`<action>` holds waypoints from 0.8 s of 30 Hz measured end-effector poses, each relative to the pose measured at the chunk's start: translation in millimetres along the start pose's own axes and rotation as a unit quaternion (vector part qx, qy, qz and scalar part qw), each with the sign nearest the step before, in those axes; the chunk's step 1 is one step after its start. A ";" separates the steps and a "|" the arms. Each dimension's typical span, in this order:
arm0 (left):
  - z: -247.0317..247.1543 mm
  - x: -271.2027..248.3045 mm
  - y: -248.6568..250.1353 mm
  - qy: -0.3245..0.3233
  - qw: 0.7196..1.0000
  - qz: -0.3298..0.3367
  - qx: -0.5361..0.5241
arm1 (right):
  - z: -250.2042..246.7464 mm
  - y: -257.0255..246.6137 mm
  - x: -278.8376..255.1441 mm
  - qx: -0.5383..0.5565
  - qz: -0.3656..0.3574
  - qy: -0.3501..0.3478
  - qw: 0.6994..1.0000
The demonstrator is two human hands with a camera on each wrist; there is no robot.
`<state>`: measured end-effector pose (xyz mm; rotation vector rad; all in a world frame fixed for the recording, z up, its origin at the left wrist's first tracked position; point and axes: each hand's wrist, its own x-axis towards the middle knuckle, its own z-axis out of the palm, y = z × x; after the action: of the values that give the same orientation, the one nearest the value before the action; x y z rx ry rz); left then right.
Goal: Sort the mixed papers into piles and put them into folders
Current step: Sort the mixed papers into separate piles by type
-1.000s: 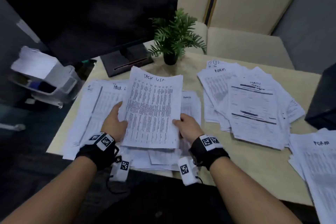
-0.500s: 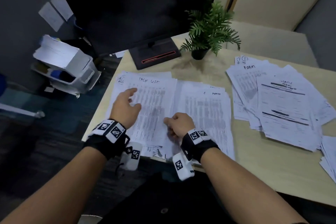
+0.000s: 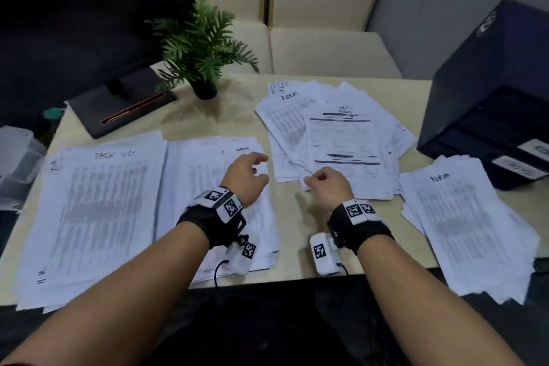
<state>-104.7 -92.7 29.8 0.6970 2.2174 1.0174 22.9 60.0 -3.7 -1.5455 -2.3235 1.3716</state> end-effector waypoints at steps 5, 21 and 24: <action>81.9 32.5 33.5 -0.060 0.996 -0.037 0.057 | -75.3 68.3 41.9 -0.041 0.035 0.013 0.998; 168.6 74.5 53.3 0.015 0.987 -0.158 -0.014 | -121.4 108.8 100.7 -0.043 0.032 -0.016 0.998; 159.8 74.6 48.9 0.051 0.979 -0.185 -0.067 | -129.5 110.2 84.2 0.005 -0.020 -0.062 0.998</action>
<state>-34.1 61.9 -38.1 0.1634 2.2275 1.0145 120.5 219.9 -34.0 -1.4419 -2.3985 1.5081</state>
